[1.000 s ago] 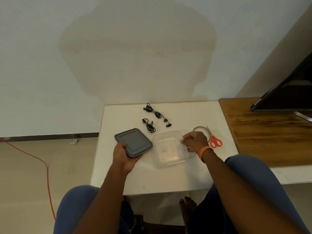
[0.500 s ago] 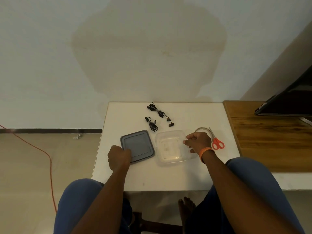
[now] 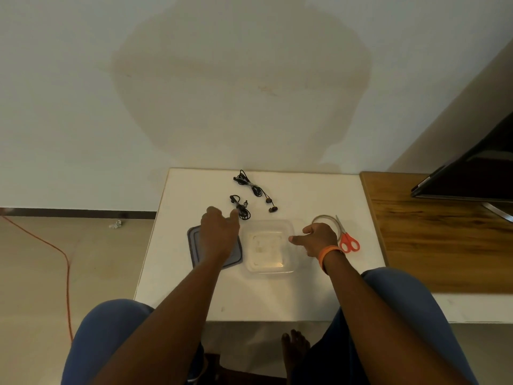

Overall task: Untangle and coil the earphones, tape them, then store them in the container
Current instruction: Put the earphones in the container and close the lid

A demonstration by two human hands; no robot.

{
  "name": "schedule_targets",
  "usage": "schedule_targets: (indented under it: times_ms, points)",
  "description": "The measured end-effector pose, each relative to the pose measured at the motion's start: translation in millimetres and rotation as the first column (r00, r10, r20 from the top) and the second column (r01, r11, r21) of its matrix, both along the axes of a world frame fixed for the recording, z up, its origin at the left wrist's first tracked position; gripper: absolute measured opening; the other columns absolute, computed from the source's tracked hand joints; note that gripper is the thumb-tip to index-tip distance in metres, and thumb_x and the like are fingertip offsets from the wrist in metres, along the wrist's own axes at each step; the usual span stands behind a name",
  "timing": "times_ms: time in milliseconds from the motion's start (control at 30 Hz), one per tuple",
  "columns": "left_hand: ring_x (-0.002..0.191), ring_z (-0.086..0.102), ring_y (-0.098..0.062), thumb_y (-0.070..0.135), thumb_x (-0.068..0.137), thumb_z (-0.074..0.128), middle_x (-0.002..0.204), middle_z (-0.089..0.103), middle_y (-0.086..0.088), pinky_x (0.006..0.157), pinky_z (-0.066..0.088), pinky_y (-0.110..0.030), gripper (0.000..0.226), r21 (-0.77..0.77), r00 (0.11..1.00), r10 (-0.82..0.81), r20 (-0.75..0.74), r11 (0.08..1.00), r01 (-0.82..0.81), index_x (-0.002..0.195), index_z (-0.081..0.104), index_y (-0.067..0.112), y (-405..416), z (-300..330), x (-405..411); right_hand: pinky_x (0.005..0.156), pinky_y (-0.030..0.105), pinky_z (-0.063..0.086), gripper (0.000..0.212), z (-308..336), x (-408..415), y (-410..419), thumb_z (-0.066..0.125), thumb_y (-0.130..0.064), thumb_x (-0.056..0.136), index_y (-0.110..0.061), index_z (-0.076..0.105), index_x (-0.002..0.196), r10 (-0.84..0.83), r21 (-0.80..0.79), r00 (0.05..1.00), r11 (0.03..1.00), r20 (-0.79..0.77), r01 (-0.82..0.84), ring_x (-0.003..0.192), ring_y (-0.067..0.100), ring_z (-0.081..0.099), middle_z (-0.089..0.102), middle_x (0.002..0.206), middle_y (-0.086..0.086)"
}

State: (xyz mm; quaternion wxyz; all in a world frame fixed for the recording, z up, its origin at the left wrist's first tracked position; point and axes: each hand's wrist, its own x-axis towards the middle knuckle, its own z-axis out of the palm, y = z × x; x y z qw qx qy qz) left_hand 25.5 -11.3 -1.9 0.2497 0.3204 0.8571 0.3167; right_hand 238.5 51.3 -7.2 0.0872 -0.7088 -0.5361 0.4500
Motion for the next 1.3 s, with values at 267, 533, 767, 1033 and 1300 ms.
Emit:
schedule_targets:
  times_ms: [267,533,767,1033,1300]
  points:
    - [0.067,0.054,-0.021,0.038,0.085,0.069,0.074,0.053,-0.001,0.06,0.042,-0.028,0.034,-0.176,0.996,-0.035,0.081,0.983,0.049,0.084,0.055,0.007,42,-13,7,0.087,0.029,0.048,0.047,16,-4,0,0.075,-0.034,0.079,-0.008,0.06,0.115,0.143,0.22,0.986,0.962,0.086,-0.159,0.102,0.022,0.059,0.062,0.115,0.01]
    - [0.043,0.062,-0.017,0.023,0.081,0.077,0.061,0.066,-0.012,0.055,0.06,-0.034,0.029,0.064,0.937,0.032,0.348,0.996,-0.058,0.066,0.064,0.002,27,10,-10,0.076,0.026,0.05,0.023,22,-23,1,0.074,-0.028,0.08,-0.012,0.068,0.095,0.122,0.43,0.992,0.898,-0.031,-0.097,0.083,0.015,0.061,0.066,0.092,0.002]
    - [0.054,0.068,-0.017,0.023,0.084,0.078,0.066,0.071,-0.009,0.052,0.057,-0.026,0.023,0.098,0.849,-0.147,0.508,0.989,0.113,0.082,0.069,0.001,-29,55,14,0.078,0.04,0.06,0.032,48,-61,-21,0.072,-0.031,0.084,-0.013,0.069,0.11,-0.06,-0.077,0.728,0.997,-0.683,0.01,0.088,0.021,0.071,0.073,0.097,0.003]
    - [0.066,0.072,-0.025,0.016,0.082,0.079,0.077,0.073,-0.019,0.062,0.06,-0.03,0.02,0.041,0.768,-0.279,0.576,0.948,0.314,0.087,0.07,-0.002,-40,32,5,0.068,0.037,0.059,0.011,34,-65,-42,0.067,-0.011,0.087,-0.003,0.073,0.09,-0.11,-0.12,0.753,0.992,-0.649,0.042,0.075,0.024,0.07,0.072,0.087,0.017]
    - [0.057,0.07,-0.014,0.027,0.082,0.078,0.074,0.074,-0.008,0.06,0.061,-0.028,0.026,-0.106,0.713,-0.608,0.351,0.73,0.675,0.092,0.074,0.004,-18,14,4,0.073,0.04,0.06,0.021,17,-58,-42,0.079,-0.012,0.076,-0.002,0.073,0.094,-0.024,-0.085,0.866,0.996,-0.5,-0.022,0.074,0.029,0.072,0.074,0.084,0.015]
